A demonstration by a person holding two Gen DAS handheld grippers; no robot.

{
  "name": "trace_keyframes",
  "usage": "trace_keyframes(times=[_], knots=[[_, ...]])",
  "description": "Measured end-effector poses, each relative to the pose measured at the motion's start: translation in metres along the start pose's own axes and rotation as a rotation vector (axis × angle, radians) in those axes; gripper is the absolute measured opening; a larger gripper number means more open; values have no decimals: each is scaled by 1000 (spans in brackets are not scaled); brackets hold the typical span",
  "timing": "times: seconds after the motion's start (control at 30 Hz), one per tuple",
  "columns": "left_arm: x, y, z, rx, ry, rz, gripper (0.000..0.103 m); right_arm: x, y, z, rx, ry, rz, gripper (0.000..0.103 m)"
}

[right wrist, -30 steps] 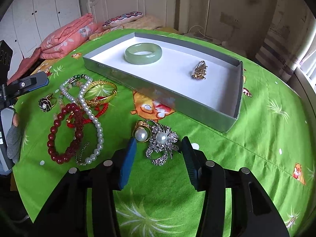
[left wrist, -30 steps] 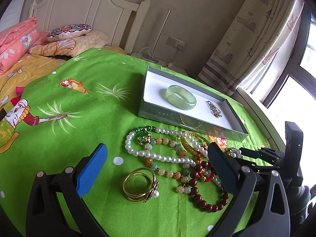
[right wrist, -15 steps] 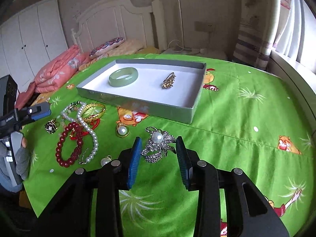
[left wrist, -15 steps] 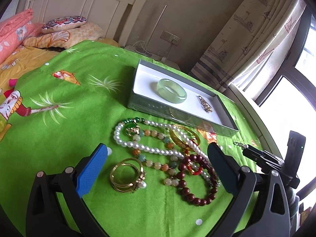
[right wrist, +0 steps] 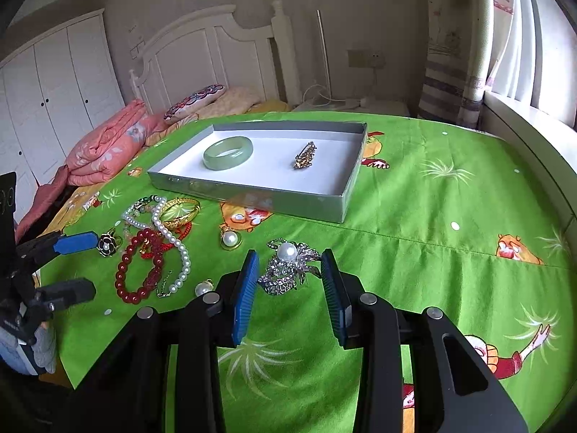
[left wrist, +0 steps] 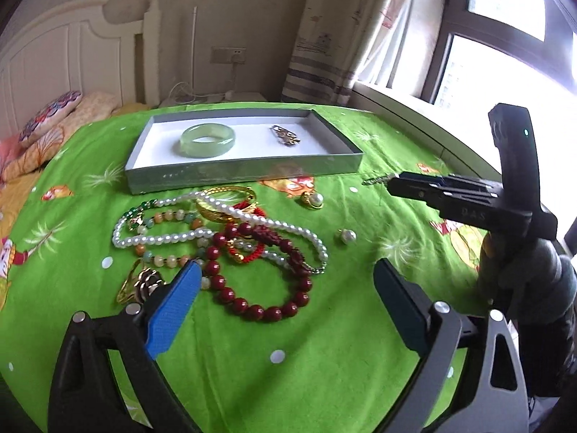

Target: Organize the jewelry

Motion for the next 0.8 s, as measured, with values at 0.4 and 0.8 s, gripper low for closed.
trace_keyframes(times=[0.4, 0.8], knots=[[-2, 52, -5, -166, 13, -31, 13, 0, -2, -1, 2, 7, 6, 35], [-12, -15, 28, 38, -5, 20, 12, -4, -20, 2, 86, 27, 18, 34]])
Point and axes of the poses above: each gripper's, at about its wrist camera, not at the fingertips, and y roughly the way its jaws point, x to its right, z to its top, the point moved 6 cm from there along y, roughly the way its jaws point, and after that the axes turned 5 degrees about -z, right-handed, at the moved point
